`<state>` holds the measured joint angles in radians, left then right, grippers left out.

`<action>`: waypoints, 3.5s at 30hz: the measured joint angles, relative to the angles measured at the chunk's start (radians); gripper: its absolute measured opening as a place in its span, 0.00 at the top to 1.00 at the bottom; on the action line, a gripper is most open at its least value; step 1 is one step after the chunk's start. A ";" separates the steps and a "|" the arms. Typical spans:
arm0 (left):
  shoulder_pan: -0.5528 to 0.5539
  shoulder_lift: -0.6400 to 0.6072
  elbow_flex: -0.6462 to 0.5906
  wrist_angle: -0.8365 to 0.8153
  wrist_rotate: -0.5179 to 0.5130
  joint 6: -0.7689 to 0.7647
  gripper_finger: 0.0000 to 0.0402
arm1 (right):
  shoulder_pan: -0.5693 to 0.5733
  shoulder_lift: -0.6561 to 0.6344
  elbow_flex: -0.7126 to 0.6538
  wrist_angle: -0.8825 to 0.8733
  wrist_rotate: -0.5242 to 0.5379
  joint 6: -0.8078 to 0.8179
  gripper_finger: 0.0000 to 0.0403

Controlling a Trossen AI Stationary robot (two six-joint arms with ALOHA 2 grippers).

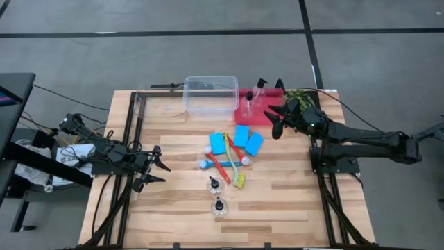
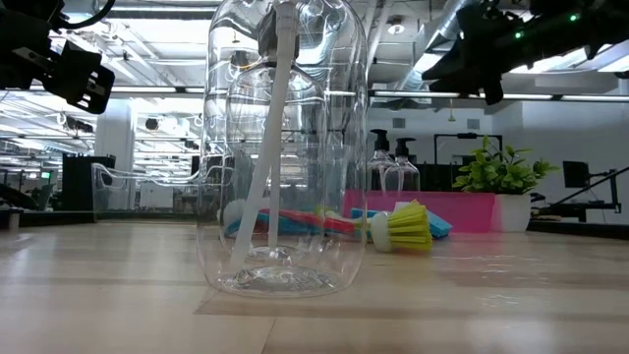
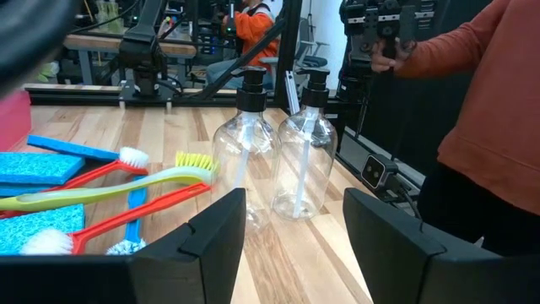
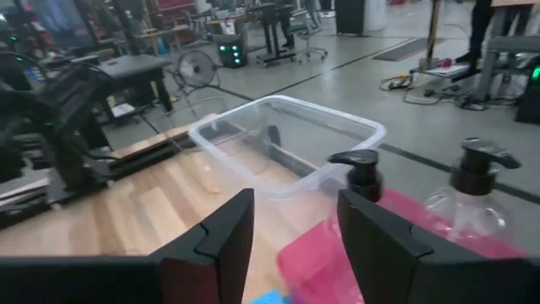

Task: Pick & Place Kitchen Sink Supplies
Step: Put the transparent bottle into the red bin

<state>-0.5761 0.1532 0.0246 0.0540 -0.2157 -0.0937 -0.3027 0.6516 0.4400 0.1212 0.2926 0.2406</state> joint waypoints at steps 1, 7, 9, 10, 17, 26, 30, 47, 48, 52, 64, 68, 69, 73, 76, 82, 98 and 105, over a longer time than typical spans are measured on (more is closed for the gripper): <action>0.000 0.000 0.000 0.000 0.000 0.000 0.50 | 0.010 -0.001 0.000 0.000 0.000 0.007 0.59; 0.000 0.000 0.000 0.000 0.000 0.000 0.50 | 0.063 0.002 0.000 -0.005 0.004 0.047 0.60; 0.000 0.000 0.000 0.000 0.000 0.000 0.50 | 0.079 0.007 0.000 -0.011 0.004 0.057 0.60; 0.000 0.000 0.000 0.000 0.000 0.000 0.50 | 0.086 0.008 0.000 -0.016 0.004 0.062 0.60; 0.000 0.000 0.000 0.000 0.000 0.000 0.50 | 0.138 0.009 0.000 -0.027 0.005 0.075 0.61; 0.000 0.000 0.000 0.000 0.000 0.000 0.50 | 0.203 0.009 0.000 -0.039 -0.010 0.067 0.62; 0.000 0.000 0.000 0.000 0.000 0.000 0.50 | 0.230 0.009 0.000 -0.039 -0.035 0.064 0.62; 0.000 0.000 0.000 0.000 0.000 0.000 0.50 | 0.583 0.000 0.000 -0.019 -0.086 0.038 0.65; 0.000 0.000 0.000 0.000 0.000 0.000 0.50 | 0.611 0.000 0.000 -0.021 -0.086 0.038 0.66; 0.000 0.000 0.000 0.000 0.000 0.000 0.50 | 0.712 0.002 0.000 -0.040 -0.086 0.014 0.67; 0.000 0.000 0.000 0.000 0.000 0.000 0.50 | 0.828 0.003 0.000 -0.073 -0.084 -0.126 0.67; 0.000 0.000 0.000 0.000 0.000 0.000 0.50 | 0.825 0.004 0.000 -0.070 -0.083 -0.135 0.68; 0.000 0.000 0.000 0.000 0.000 0.000 0.50 | 0.822 0.006 0.000 -0.069 -0.083 -0.135 0.68; 0.000 0.000 0.000 0.000 0.000 0.000 0.50 | 0.808 0.025 0.000 -0.069 -0.083 -0.135 0.68; 0.000 0.000 0.000 0.000 0.000 0.000 0.50 | 0.798 0.052 0.000 -0.069 -0.064 -0.122 0.68; 0.000 0.000 0.000 0.000 0.000 0.000 0.50 | 0.767 0.114 0.000 -0.055 -0.019 -0.083 0.68; 0.000 0.000 0.000 0.000 0.000 0.000 0.50 | 0.705 0.328 0.000 0.268 -0.033 -0.224 0.68; 0.000 0.000 0.000 0.000 0.000 0.000 0.50 | 0.706 0.352 0.000 0.295 -0.034 -0.213 0.67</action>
<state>-0.5758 0.1535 0.0246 0.0540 -0.2157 -0.0937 0.4034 1.0031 0.4397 0.4162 0.2588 0.0273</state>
